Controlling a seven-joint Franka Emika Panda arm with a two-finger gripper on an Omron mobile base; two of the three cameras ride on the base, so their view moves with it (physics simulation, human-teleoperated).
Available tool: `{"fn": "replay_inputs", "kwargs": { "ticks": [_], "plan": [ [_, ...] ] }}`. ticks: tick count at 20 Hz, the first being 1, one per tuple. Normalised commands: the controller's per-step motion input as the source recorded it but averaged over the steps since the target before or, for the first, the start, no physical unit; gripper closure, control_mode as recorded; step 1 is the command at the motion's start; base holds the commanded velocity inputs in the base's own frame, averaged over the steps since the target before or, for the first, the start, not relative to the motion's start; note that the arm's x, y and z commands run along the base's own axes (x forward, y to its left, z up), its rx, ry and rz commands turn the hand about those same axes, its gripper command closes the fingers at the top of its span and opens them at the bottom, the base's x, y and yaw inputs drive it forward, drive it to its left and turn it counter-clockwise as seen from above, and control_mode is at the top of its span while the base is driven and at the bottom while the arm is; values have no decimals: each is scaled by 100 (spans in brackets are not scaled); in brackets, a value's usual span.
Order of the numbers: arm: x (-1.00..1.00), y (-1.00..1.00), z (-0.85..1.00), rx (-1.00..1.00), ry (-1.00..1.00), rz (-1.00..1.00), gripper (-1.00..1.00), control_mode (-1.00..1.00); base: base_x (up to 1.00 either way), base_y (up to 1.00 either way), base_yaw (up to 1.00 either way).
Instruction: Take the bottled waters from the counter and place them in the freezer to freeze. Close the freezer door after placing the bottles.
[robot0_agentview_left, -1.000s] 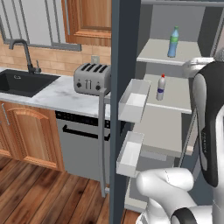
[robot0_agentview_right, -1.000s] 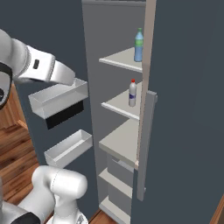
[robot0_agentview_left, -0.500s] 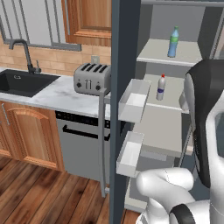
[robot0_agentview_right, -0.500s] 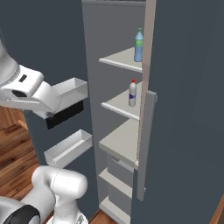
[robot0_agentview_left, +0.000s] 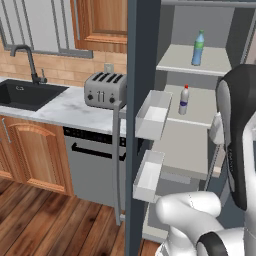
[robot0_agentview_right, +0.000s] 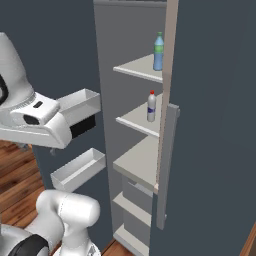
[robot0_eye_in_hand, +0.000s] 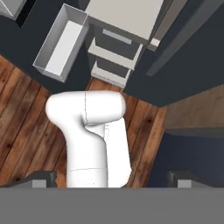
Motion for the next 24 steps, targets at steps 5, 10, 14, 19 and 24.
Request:
{"fn": "replay_inputs", "kwargs": {
  "ticks": [5,10,14,19,24],
  "plan": [
    [-1,0,-39,7,0,0,-100,-100,0,0,0],
    [0,9,-38,0,-1,0,-100,-100,0,0,0],
    [0,7,-32,0,0,0,-100,-100,0,0,0],
    [0,0,-12,0,0,0,-100,-100,0,0,0],
    [0,0,0,0,0,0,-100,-100,0,0,0]
  ]
}}
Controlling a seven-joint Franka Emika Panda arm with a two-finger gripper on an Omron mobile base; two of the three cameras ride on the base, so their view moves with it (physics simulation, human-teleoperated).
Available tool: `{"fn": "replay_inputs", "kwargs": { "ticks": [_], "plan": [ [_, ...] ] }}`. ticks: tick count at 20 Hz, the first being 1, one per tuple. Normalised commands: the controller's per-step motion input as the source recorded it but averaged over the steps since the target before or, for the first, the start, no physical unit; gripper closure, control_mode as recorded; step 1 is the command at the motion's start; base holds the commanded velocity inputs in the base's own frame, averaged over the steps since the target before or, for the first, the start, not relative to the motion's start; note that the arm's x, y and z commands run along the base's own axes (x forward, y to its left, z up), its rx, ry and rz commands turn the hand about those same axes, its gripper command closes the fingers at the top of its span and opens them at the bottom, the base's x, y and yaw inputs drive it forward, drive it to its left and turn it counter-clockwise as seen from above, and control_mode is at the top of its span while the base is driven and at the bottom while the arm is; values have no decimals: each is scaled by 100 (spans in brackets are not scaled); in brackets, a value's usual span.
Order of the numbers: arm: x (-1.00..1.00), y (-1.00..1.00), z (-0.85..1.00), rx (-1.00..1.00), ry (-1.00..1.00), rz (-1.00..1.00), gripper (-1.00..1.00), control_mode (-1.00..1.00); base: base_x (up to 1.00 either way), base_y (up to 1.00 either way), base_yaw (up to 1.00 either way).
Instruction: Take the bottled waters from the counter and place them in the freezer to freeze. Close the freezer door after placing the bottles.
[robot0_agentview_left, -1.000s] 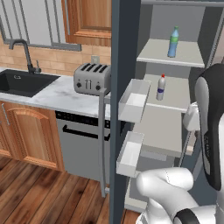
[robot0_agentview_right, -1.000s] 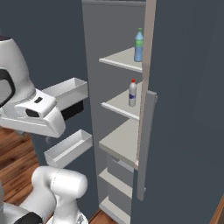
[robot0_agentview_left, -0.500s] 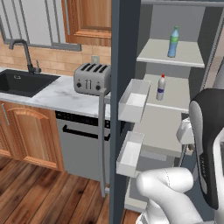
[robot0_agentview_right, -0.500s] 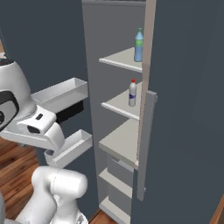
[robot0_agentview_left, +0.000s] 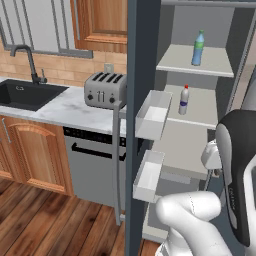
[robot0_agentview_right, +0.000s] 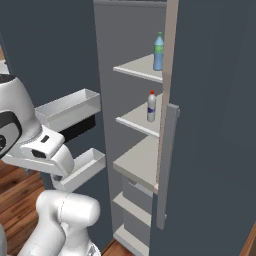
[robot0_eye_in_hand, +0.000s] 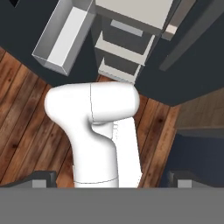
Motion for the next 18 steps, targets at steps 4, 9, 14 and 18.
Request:
{"fn": "replay_inputs", "kwargs": {
  "ticks": [4,9,14,18],
  "plan": [
    [0,0,0,0,0,0,-100,-100,0,0,0],
    [0,0,0,0,0,0,-100,-100,0,0,0],
    [-10,0,0,0,0,-1,-100,100,-7,0,-1],
    [0,0,0,0,0,0,-100,100,-61,0,-14]
  ]
}}
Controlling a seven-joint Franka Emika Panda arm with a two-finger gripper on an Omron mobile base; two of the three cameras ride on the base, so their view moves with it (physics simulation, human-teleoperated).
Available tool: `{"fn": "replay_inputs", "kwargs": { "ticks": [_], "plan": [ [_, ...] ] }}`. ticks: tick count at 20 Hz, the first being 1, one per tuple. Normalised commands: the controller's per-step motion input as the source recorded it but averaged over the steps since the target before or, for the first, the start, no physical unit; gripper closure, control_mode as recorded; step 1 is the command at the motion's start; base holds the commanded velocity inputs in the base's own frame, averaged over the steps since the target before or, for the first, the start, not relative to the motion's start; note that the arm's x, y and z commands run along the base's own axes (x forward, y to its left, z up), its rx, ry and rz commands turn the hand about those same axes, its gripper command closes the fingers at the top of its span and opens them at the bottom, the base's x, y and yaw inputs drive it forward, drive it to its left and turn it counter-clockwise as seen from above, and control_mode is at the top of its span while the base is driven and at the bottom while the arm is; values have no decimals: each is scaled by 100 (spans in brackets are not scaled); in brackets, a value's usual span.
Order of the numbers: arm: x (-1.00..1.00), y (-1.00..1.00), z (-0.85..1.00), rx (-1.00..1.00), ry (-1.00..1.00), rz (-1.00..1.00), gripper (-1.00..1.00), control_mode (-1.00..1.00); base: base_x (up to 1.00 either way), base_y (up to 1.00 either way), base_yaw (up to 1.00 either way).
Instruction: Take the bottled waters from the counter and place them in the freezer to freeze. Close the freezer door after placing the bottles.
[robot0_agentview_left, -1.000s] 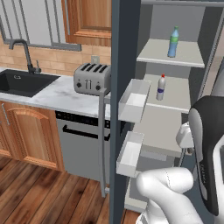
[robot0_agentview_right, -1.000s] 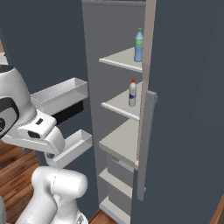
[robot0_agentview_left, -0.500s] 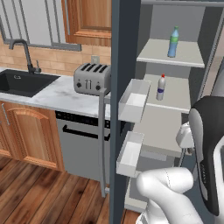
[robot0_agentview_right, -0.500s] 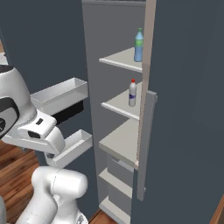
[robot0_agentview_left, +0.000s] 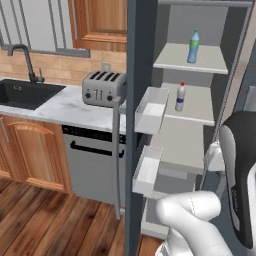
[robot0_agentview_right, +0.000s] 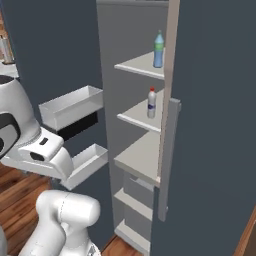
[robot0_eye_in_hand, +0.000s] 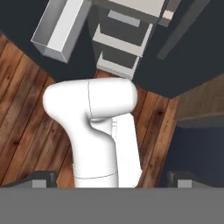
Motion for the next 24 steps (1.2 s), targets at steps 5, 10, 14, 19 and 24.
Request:
{"fn": "replay_inputs", "kwargs": {
  "ticks": [5,10,14,19,24],
  "plan": [
    [0,0,0,0,0,0,-100,100,-69,3,-24],
    [0,0,0,0,0,0,-100,100,-52,10,-42],
    [0,0,0,0,0,0,-100,100,-41,8,-54],
    [0,0,0,0,0,0,-100,100,-49,8,-63],
    [0,0,0,0,0,0,-100,100,-19,43,-39]
  ]
}}
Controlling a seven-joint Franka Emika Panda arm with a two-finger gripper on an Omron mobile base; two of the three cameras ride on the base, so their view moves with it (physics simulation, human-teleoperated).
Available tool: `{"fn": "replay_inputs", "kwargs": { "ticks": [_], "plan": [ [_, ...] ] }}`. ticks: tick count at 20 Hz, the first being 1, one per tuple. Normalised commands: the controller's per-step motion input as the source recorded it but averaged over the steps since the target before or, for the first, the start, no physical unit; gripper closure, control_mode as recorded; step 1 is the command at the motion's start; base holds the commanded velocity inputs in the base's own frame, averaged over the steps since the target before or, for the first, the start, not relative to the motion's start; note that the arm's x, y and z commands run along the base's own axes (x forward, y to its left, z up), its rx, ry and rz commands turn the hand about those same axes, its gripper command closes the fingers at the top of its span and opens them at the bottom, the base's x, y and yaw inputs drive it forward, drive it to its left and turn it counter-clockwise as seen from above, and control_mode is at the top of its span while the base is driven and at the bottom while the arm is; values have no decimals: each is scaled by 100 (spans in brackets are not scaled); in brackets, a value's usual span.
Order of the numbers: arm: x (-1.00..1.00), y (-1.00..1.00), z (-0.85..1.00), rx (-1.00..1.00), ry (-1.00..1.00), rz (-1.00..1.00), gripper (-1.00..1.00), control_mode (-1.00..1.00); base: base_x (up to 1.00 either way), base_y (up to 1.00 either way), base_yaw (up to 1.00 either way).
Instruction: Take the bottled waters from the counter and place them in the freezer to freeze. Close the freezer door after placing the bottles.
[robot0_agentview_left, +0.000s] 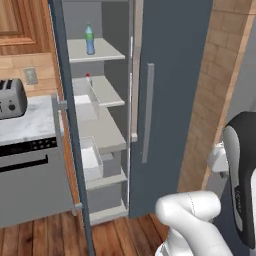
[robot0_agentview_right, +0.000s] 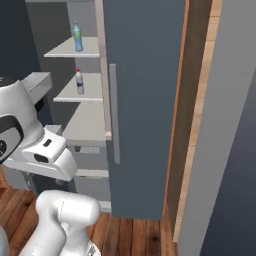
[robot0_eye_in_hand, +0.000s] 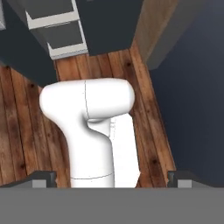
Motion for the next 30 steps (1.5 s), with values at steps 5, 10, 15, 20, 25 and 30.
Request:
{"fn": "replay_inputs", "kwargs": {
  "ticks": [5,10,15,20,25,30],
  "plan": [
    [0,0,0,0,0,0,-100,100,-4,59,-3],
    [0,0,0,0,0,0,-100,100,-3,51,4],
    [0,0,0,0,0,0,-100,100,0,27,6],
    [0,0,0,0,0,0,-100,100,0,21,7],
    [0,0,0,0,0,0,-100,100,0,24,9],
    [0,0,0,0,0,0,-100,100,0,34,4]
  ]
}}
